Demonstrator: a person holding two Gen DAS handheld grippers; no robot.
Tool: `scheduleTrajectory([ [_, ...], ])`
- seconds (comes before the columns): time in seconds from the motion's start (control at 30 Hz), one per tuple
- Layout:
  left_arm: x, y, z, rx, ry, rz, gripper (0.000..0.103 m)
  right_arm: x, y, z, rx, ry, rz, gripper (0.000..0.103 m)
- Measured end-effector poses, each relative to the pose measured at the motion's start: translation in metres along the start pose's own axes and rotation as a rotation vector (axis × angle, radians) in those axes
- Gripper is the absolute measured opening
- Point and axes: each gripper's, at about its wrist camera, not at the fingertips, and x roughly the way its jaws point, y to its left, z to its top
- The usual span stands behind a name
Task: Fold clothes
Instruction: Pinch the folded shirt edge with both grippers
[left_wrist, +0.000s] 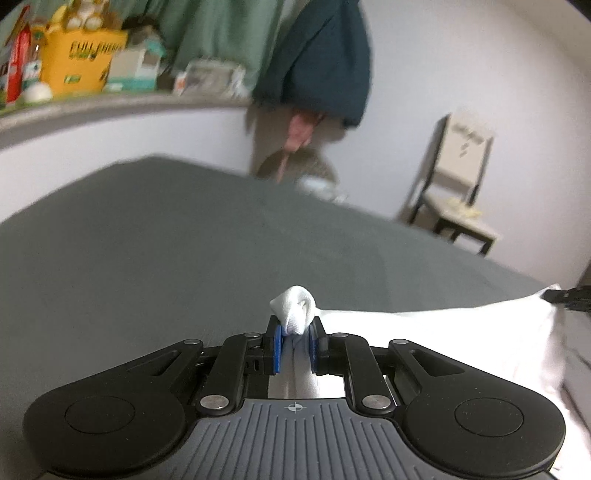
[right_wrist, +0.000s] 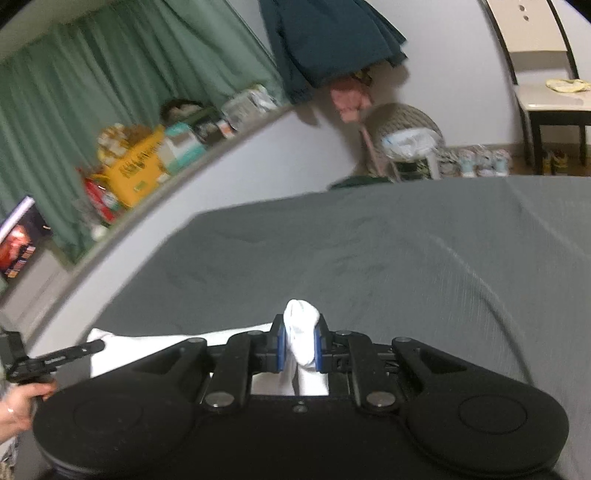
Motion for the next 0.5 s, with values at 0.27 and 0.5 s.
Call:
scheduleTrajectory([
  [0.27, -0.091, -0.003, -0.024, 0.151, -0.100, -0.128, 0.014, -0.094, 0.037, -0.040, -0.192, -0.006, 0.098, 0.014],
  [0.5, -0.166, -0.020, -0.073, 0.362, -0.043, -0.160, 0.014, -0.138, 0.060, -0.093, -0.318, 0.139, 0.079, 0.014],
])
